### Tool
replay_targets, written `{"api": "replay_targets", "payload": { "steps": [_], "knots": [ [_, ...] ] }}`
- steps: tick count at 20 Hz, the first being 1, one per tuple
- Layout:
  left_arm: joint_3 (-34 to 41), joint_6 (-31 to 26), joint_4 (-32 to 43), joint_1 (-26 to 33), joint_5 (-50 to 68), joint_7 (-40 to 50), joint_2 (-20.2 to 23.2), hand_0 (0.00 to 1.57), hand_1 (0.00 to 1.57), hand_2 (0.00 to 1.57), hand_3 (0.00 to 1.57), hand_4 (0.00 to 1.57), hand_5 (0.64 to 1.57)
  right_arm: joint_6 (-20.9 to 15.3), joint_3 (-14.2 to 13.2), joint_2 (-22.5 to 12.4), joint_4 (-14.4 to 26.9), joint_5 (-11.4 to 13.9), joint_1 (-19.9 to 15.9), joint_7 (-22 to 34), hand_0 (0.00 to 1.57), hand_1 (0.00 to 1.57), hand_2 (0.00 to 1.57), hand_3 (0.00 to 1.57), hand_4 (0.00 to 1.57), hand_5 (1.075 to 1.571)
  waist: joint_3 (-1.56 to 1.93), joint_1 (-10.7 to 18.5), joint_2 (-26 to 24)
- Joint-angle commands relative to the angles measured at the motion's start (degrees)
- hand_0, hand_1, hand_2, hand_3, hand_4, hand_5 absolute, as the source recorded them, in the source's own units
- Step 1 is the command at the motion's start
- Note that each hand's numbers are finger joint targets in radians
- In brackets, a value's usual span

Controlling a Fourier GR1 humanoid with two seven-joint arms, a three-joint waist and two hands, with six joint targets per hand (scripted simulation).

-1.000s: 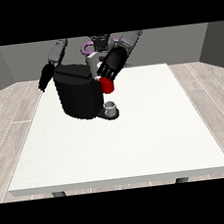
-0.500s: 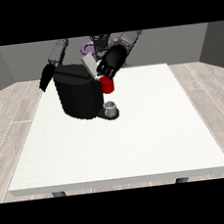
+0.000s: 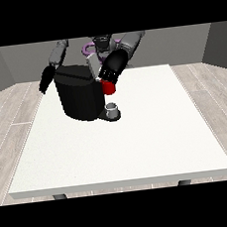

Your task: Insert the coffee pod into the coffee machine and close the lid

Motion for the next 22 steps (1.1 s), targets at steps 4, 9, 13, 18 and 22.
{"api": "replay_targets", "payload": {
  "steps": [4, 9, 13, 18, 22],
  "knots": [
    [0.9, -0.6, 3.1, 1.2, -0.5, -4.0, 3.6, 1.10, 1.10, 1.13, 0.99, 0.00, 1.571, 0.1, 0.8, 0.0, -2.8, 0.2, 0.8, 4.5, 0.00, 0.00, 0.00, 0.00, 0.00, 1.571, -0.04, -1.0, -1.1],
    [3.0, 2.7, 3.1, -0.5, 0.6, -3.9, 2.3, 1.14, 1.14, 1.14, 0.96, 0.00, 1.571, 1.3, 1.3, -0.3, -3.2, 0.0, -0.7, 3.0, 0.00, 0.00, 0.00, 0.00, 0.04, 1.571, -0.03, -2.2, 1.3],
    [3.3, 4.9, 2.8, -2.2, -0.2, -5.7, 3.8, 1.23, 1.23, 1.20, 0.95, 0.00, 1.571, -1.0, 2.7, 1.2, -4.5, 1.9, -1.7, 3.6, 0.00, 0.00, 0.00, 0.00, 0.10, 1.571, -0.03, -2.7, 3.4],
    [3.6, 5.0, 3.3, -1.6, -0.1, -7.1, 4.0, 1.23, 1.23, 1.21, 0.97, 0.00, 1.571, 0.3, 2.0, -0.5, -4.5, 1.5, -1.9, 4.7, 0.00, 0.00, 0.00, 0.00, 0.22, 1.571, -0.03, -3.2, 3.2],
    [1.9, 5.8, 1.7, -2.9, -2.1, -7.7, 4.4, 1.14, 1.14, 1.12, 0.84, 0.00, 1.571, -0.8, 0.6, -0.5, -2.8, 1.4, -3.6, 4.2, 0.00, 0.00, 0.00, 0.00, 0.19, 1.571, -0.01, -1.9, 3.8]
  ]
}}
